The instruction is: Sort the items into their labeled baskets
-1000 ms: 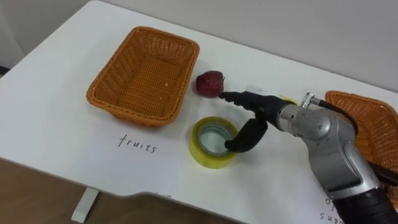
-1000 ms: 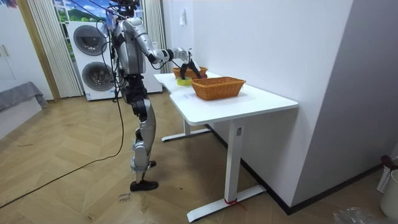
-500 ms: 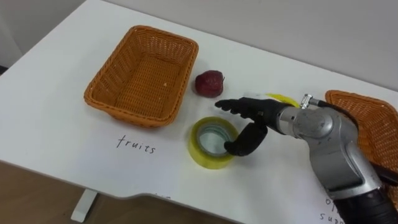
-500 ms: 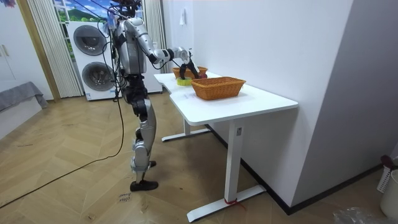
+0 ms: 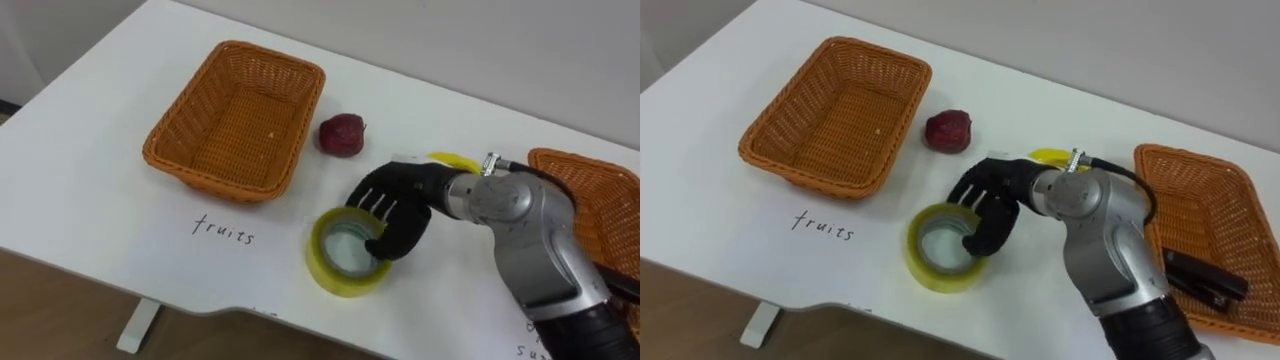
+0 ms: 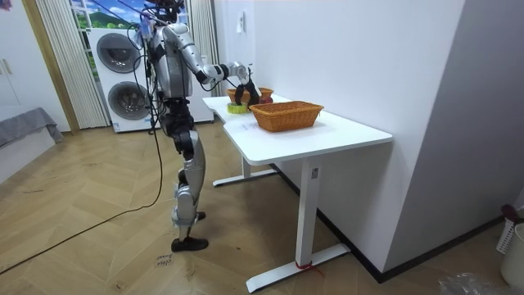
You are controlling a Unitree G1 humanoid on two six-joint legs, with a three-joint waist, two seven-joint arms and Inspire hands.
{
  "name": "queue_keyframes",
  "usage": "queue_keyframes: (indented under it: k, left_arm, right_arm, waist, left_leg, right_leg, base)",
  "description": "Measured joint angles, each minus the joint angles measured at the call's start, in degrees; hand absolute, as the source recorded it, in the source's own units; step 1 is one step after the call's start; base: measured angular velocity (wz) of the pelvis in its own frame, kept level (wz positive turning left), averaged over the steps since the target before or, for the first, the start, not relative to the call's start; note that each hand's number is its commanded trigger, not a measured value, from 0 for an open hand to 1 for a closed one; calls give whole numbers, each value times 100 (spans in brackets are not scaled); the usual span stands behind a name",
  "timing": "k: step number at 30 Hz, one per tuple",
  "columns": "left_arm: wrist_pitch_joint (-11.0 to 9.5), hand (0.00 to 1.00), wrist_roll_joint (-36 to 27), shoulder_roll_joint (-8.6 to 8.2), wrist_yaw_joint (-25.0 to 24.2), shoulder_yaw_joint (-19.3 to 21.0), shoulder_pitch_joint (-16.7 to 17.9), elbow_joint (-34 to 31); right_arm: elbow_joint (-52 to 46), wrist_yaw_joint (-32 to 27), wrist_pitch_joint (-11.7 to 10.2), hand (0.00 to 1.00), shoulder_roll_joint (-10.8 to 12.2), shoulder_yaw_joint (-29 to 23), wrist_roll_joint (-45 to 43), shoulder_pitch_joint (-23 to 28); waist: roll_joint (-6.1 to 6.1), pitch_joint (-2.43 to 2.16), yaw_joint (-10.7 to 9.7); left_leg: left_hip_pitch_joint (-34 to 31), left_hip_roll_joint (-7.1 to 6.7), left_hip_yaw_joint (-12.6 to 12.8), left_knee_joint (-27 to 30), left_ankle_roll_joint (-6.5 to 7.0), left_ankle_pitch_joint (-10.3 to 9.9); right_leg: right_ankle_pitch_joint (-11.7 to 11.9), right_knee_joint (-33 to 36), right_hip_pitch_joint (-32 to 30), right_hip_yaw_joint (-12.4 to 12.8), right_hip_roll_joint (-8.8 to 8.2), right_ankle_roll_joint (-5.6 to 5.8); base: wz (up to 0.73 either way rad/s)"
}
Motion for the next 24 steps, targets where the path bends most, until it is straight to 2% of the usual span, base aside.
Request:
queue_keyframes:
  k: [24]
  left_arm:
    - [-7,0,-12,33,-79,-65,-101,-4]
  right_arm:
    - [16,136,-12,100,-2,86,-49,-1]
  waist:
    - [-23,-18,3]
  left_leg:
    - [4,1,0,5,1,1]
  right_leg:
    - [0,-4,-3,17,1,0]
  base:
    - [0]
